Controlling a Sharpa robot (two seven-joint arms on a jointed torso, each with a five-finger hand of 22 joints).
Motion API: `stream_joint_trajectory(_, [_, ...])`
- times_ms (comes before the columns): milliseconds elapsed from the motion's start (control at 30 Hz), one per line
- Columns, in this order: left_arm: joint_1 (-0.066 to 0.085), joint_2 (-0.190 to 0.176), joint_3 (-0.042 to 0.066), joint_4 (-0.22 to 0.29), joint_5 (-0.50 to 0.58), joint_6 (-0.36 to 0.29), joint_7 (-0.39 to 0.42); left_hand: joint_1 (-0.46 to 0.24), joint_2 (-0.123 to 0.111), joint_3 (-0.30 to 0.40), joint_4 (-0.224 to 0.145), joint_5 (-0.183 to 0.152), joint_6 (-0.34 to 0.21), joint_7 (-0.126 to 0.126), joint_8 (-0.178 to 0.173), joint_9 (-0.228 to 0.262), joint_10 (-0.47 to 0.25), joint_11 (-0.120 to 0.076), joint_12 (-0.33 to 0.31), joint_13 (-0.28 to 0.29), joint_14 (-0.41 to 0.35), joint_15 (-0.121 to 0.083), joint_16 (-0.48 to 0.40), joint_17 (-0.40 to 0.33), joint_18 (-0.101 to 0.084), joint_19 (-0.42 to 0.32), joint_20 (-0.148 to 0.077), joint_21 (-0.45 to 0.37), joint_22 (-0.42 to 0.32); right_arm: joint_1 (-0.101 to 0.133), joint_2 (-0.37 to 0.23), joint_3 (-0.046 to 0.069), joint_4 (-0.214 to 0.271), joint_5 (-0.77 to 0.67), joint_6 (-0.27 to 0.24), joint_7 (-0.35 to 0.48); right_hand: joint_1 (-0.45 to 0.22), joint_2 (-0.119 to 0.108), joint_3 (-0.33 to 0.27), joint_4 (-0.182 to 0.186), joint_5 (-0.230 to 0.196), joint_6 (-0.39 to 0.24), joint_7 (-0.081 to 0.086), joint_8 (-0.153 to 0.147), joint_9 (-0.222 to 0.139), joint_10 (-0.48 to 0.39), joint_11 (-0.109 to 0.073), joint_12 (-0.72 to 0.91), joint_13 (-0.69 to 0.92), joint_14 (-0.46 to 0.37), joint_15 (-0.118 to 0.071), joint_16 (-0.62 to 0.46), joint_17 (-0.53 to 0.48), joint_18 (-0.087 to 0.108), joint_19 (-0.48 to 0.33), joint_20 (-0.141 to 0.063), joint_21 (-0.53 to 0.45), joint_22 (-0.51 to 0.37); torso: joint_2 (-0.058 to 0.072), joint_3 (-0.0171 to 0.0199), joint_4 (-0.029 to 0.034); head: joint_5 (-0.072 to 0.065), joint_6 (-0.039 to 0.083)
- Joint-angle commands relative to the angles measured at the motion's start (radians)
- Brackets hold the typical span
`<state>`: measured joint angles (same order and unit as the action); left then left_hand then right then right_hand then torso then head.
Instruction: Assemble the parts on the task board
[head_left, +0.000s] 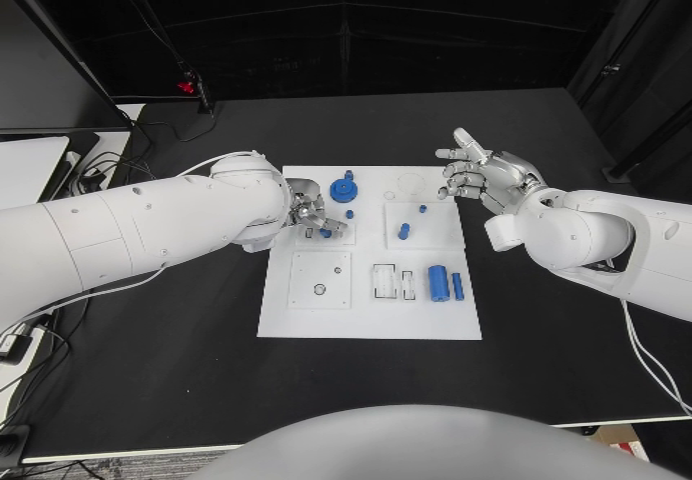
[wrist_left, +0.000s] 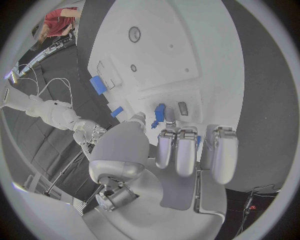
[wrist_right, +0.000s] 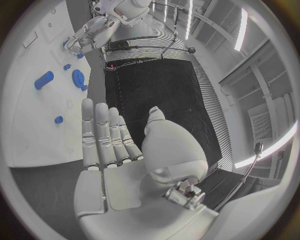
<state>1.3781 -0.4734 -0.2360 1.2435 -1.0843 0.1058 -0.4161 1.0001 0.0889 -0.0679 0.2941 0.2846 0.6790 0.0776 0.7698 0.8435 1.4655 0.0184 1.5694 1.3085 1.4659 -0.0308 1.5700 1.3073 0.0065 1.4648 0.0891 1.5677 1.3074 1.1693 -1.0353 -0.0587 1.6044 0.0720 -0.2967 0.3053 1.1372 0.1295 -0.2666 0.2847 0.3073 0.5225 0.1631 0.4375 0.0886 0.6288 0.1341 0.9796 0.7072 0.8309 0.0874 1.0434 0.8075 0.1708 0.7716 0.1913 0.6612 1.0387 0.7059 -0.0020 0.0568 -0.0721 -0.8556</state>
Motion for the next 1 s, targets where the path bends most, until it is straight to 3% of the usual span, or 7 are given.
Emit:
stream_joint_trajectory(33, [-0.001, 0.000, -0.001, 0.000, -0.004, -0.010, 0.011, -0.036, 0.012, -0.026, 0.000, -0.052, 0.007, 0.005, 0.007, 0.006, 0.105, 0.005, 0.001, 0.262, 0.105, 0.008, 0.001, 0.263, -0.006, 0.106, 0.004, 0.003, 0.263, 0.001, 0.001, 0.001, 0.001, 0.002, 0.013, 0.002, -0.002, 0.009, -0.006, 0.001, -0.004, -0.007, 0.019, 0.006, -0.001, -0.006, 0.001, 0.003, -0.001, -0.006, 0.000, 0.006, -0.002, 0.010, -0.004, 0.006, -0.005, -0.002, 0.000, 0.0001, 0.0002, 0.000, -0.001])
stream_joint_trajectory(233, [-0.002, 0.000, -0.001, 0.000, -0.004, -0.022, 0.017, -0.059, 0.025, -0.050, 0.000, -0.069, 0.012, 0.003, 0.022, 0.021, 0.105, 0.004, 0.001, 0.262, 0.105, 0.008, 0.001, 0.263, -0.006, 0.106, 0.005, 0.003, 0.263, 0.001, 0.001, 0.001, 0.001, 0.002, 0.012, 0.001, -0.002, 0.009, -0.006, 0.001, -0.004, -0.007, 0.019, 0.006, -0.001, -0.006, 0.001, 0.003, -0.001, -0.006, 0.000, 0.006, -0.002, 0.010, -0.004, 0.006, -0.005, -0.002, 0.000, 0.0001, 0.0004, 0.000, -0.001])
stream_joint_trajectory(600, [-0.002, -0.001, -0.001, 0.001, -0.004, -0.044, 0.018, -0.053, 0.044, -0.086, -0.002, -0.068, 0.007, -0.004, 0.082, 0.089, 0.105, -0.003, 0.001, 0.262, 0.105, 0.004, 0.001, 0.263, -0.006, 0.106, 0.002, 0.003, 0.263, 0.001, 0.001, 0.001, 0.001, 0.002, 0.012, -0.001, -0.002, 0.010, -0.006, 0.001, -0.004, -0.007, 0.019, 0.006, -0.001, -0.006, 0.001, 0.004, -0.002, -0.006, 0.000, 0.007, -0.002, 0.010, -0.004, 0.006, -0.005, -0.002, 0.001, 0.0002, 0.0010, 0.000, -0.003])
stream_joint_trajectory(1000, [-0.002, -0.002, -0.001, 0.002, -0.004, -0.074, 0.033, -0.046, 0.049, -0.093, -0.002, -0.061, 0.002, -0.006, 0.095, 0.106, 0.105, -0.005, 0.001, 0.262, 0.105, 0.002, 0.001, 0.263, -0.006, 0.106, 0.001, 0.003, 0.263, 0.001, 0.002, 0.000, 0.000, 0.002, 0.012, -0.003, -0.002, 0.010, -0.006, 0.001, -0.004, -0.007, 0.019, 0.006, -0.001, -0.006, 0.001, 0.004, -0.002, -0.006, 0.000, 0.007, -0.002, 0.010, -0.004, 0.006, -0.005, -0.002, 0.000, 0.0000, 0.0004, -0.001, -0.004])
